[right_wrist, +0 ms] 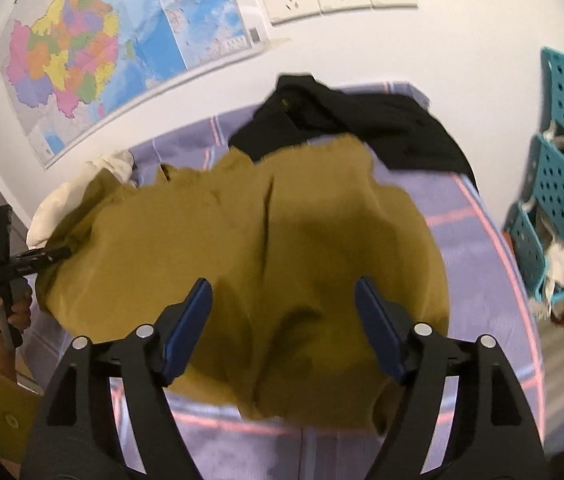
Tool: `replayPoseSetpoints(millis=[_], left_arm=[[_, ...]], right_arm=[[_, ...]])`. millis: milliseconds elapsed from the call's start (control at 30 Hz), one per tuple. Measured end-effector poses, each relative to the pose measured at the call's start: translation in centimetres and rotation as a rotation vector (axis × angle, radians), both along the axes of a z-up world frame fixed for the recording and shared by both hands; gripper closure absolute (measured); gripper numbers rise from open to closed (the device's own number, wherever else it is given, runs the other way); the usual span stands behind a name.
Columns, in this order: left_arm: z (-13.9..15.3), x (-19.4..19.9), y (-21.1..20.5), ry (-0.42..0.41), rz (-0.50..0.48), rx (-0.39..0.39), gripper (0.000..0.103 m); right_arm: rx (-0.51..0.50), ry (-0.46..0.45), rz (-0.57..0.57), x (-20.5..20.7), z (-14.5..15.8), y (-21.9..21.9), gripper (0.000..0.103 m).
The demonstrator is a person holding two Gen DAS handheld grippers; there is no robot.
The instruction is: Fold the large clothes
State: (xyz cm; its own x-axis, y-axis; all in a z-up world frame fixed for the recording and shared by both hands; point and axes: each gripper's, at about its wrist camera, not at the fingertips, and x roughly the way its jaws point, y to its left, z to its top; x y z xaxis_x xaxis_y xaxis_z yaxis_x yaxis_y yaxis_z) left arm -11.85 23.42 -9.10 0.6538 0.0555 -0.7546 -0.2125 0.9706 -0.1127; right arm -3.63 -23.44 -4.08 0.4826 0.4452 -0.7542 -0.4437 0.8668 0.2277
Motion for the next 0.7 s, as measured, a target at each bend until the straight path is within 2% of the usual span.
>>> replayPoseSetpoints(millis=[33, 100, 167, 200, 233, 267, 367, 433, 467, 500, 567, 633, 700], left_arm=[[-0.1, -0.4, 0.1, -0.004, 0.002, -0.009, 0.015], [-0.5, -0.5, 0.4, 0.003, 0.013, -0.017, 0.015], [-0.8, -0.5, 0.5, 0.013, 0.022, -0.025, 0.015], [-0.8, -0.5, 0.5, 0.012, 0.024, -0.026, 0.015], [-0.8, -0.5, 0.6, 0.013, 0.026, -0.024, 0.015], [-0.8, -0.5, 0.6, 0.013, 0.028, -0.024, 0.015], [-0.7, -0.7, 0.6, 0.016, 0.037, -0.021, 0.015], [-0.7, -0.6, 0.5, 0.014, 0.038, -0.02, 0.015], [-0.7, -0.8, 0.4, 0.013, 0.039, -0.016, 0.015], [-0.6, -1.0, 0.4, 0.011, 0.038, -0.014, 0.015], [-0.4, -1.2, 0.1, 0.008, 0.036, 0.001, 0.015], [-0.1, -1.4, -0.2, 0.006, 0.034, 0.019, 0.015], [0.2, -1.7, -0.4, 0.0, 0.03, 0.037, 0.015]], right_arm=[[-0.014, -0.003, 0.002, -0.1, -0.4, 0.1, 0.03], [-0.062, -0.027, -0.002, -0.1, -1.1, 0.6, 0.04], [-0.121, -0.054, -0.001, 0.1, -1.4, 1.1, 0.07], [-0.084, -0.051, 0.011, 0.4, -1.2, 0.9, 0.095], [-0.056, -0.046, 0.002, 0.7, -1.1, 0.6, 0.101], [-0.021, -0.04, -0.015, 1.1, -0.8, 0.1, 0.101], [-0.03, -0.075, -0.036, 1.4, -0.1, 0.3, 0.098], [-0.015, -0.04, -0.012, 1.2, -0.5, 0.6, 0.093], [-0.022, -0.047, -0.024, 0.8, -0.5, 0.5, 0.084], [-0.013, -0.051, -0.025, 0.5, -0.4, 0.3, 0.07], [0.027, -0.071, -0.041, -0.5, 0.3, -0.6, 0.058], [0.036, -0.106, -0.056, -1.4, 1.1, -1.4, 0.052], [0.037, -0.128, -0.086, -1.9, 1.8, -2.3, 0.038]])
